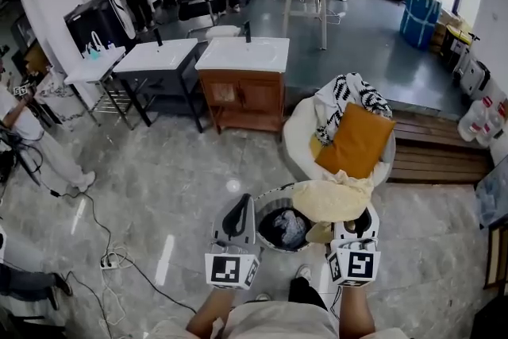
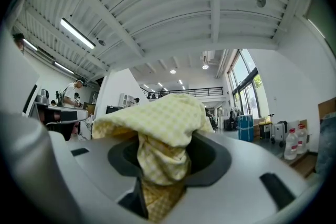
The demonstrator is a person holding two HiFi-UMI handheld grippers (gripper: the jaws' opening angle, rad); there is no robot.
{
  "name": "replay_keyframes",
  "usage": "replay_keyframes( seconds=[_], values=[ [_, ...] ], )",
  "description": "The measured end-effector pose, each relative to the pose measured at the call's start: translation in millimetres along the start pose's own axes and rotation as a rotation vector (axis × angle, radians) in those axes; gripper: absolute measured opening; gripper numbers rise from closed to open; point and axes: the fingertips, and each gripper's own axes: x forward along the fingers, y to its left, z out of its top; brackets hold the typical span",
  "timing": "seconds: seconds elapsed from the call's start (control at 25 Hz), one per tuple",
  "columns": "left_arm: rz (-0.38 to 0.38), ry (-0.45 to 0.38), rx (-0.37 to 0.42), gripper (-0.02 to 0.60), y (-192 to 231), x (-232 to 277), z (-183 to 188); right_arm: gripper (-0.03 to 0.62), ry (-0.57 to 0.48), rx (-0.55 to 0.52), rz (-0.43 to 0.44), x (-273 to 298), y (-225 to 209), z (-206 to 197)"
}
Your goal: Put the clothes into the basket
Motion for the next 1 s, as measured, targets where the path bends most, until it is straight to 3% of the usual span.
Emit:
replay_keyframes(
  seconds=[0.64,1.0],
  values=[
    [0.1,-0.006,0.042,0.008,-56,131,-12,0.167,-0.005,0.023,0.115,102,-112,-16],
    [0.178,0.042,0.052,0.008,-55,156,-43,0.167,0.04,0.055,0.189,141,-127,-50]
  ],
)
